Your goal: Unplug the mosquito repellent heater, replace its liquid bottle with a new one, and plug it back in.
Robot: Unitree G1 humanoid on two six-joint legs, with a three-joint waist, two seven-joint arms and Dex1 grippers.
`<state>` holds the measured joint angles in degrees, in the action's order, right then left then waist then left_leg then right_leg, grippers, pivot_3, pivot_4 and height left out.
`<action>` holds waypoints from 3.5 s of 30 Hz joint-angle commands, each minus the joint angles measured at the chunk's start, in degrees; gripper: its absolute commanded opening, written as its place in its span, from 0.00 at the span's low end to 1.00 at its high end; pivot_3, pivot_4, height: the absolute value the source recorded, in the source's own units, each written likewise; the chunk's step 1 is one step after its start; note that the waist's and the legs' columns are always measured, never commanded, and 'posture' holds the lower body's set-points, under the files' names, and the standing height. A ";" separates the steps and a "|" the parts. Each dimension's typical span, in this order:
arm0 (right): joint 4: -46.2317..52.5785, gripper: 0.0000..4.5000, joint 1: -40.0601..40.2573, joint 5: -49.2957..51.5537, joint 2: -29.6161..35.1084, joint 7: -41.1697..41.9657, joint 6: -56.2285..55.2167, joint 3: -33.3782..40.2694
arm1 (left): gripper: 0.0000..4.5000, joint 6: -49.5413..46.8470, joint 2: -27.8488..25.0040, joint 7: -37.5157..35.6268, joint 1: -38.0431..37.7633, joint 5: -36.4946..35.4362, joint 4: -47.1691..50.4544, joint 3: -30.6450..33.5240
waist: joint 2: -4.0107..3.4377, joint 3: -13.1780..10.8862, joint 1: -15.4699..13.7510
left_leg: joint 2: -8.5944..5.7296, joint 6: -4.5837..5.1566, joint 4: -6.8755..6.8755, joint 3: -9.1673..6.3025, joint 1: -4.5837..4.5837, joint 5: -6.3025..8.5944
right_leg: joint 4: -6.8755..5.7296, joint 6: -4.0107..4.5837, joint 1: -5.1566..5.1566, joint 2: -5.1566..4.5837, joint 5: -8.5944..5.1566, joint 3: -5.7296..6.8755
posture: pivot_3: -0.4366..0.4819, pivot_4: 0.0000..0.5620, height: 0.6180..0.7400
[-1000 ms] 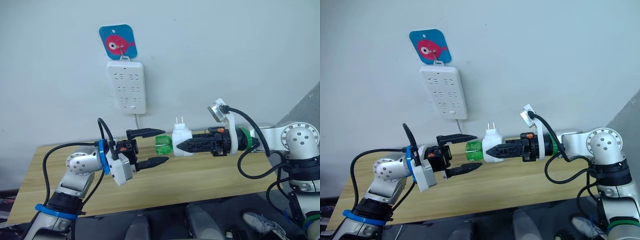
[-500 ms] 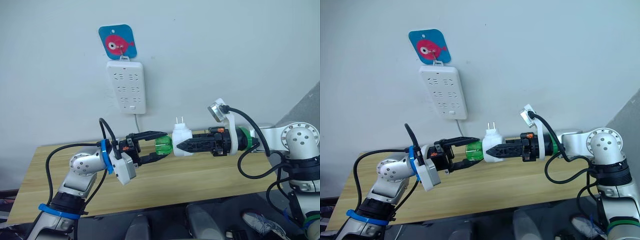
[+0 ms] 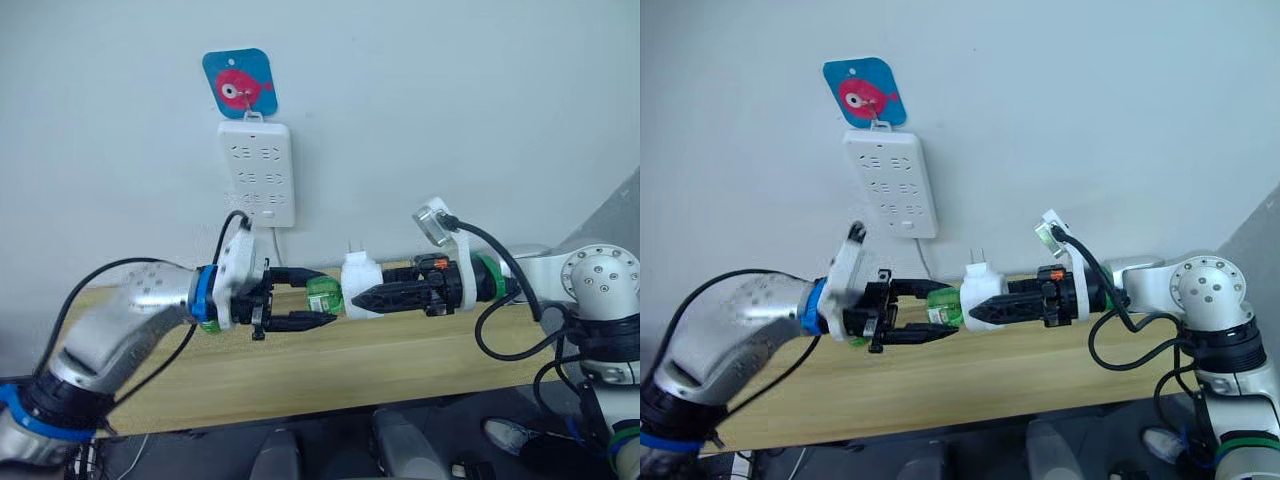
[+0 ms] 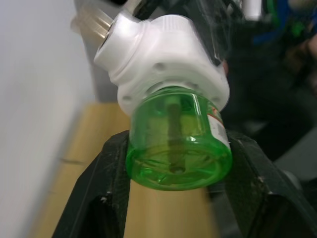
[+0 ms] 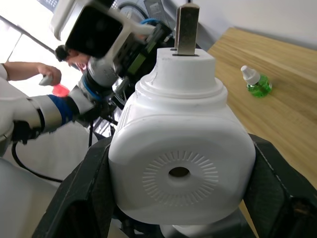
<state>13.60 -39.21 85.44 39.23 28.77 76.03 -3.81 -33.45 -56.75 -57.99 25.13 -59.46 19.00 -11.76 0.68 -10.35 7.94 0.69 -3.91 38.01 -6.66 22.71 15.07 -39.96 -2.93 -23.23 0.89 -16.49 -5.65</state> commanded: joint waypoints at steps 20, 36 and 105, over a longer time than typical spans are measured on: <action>4.50 0.67 -1.28 -2.33 1.43 9.66 0.37 2.65 | 1.00 -28.78 4.53 -0.99 8.30 -4.72 -8.52 10.96 | 0.02 -0.01 -0.01 | 0.01 -0.01 -0.07 0.08 0.02 0.00 | 0.04 0.16 -0.08 -0.02 0.06 -0.08 | 0.36 0.22 0.90; -1.92 0.67 -0.90 0.89 -0.50 1.85 1.71 4.58 | 1.00 37.97 12.92 -14.31 -13.00 31.60 -4.59 16.77 | 0.02 -0.01 -0.16 | 0.00 -0.01 -0.11 0.24 0.01 0.00 | 0.10 0.31 -0.09 -0.07 0.15 -0.23 | 0.36 0.23 0.90; 0.05 0.67 -1.44 -4.80 1.66 8.41 1.84 4.37 | 0.49 -10.81 4.61 -6.46 -8.59 4.10 0.23 15.80 | 0.04 -0.03 -0.05 | 0.04 0.00 -0.11 0.18 0.02 0.00 | 0.10 0.07 -0.09 0.00 0.00 -0.15 | 0.37 0.21 0.90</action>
<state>12.75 -39.58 80.28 40.34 35.97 78.20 -1.19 -43.83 -52.40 -64.37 16.06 -54.02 17.81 1.97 0.72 -10.38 7.89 0.73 -3.91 37.91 -6.48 22.73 15.07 -39.86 -2.86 -23.33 0.89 -16.48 -5.80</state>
